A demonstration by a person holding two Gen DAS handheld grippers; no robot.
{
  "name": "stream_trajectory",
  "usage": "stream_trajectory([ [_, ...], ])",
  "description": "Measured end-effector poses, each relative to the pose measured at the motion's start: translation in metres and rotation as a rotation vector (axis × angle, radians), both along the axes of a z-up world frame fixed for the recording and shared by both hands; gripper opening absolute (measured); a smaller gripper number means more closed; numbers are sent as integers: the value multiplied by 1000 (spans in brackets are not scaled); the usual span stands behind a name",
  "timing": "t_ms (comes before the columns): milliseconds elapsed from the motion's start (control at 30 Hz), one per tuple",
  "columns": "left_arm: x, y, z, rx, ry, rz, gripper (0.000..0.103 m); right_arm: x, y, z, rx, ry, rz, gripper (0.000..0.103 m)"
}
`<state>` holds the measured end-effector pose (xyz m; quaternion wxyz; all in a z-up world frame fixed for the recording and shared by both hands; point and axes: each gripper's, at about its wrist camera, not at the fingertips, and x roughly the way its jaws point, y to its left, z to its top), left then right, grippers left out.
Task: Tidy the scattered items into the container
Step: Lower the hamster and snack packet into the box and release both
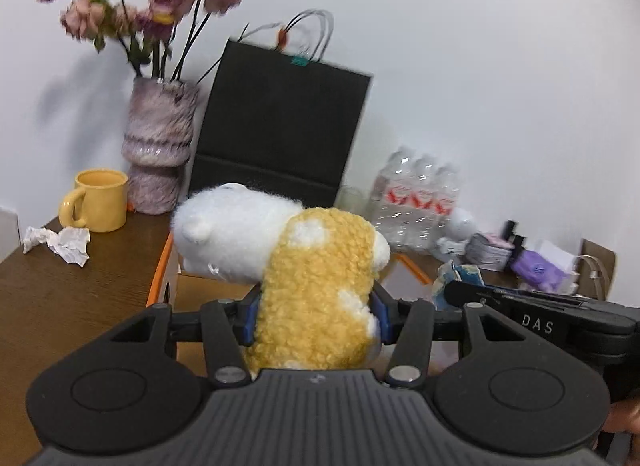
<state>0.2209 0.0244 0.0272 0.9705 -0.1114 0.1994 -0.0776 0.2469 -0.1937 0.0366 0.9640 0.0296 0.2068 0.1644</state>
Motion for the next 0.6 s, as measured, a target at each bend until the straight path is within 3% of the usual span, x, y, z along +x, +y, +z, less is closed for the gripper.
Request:
stream_trajectory([
  [133, 46, -2, -18, 49, 66, 29, 52, 46, 9, -14, -12, 36, -20, 10],
  [300, 72, 0, -36, 82, 128, 53, 54, 73, 15, -37, -65, 110, -20, 16],
  [367, 75, 0, -38, 91, 140, 46, 61, 75, 18, -43, -99, 132, -32, 35],
  [400, 75, 0, -39, 93, 147, 46, 66, 76, 20, -44, -109, 143, -24, 61],
  [433, 74, 0, -38, 93, 147, 49, 78, 76, 20, -45, -108, 154, -14, 75],
  [500, 72, 0, -36, 124, 145, 104, 90, 75, 21, -44, -122, 159, -16, 88],
  [533, 71, 1, -34, 130, 142, 120, 99, 75, 20, -43, -132, 164, -17, 90],
  [600, 66, 3, -30, 115, 128, 127, 103, 74, 15, -41, -116, 179, -7, 94],
])
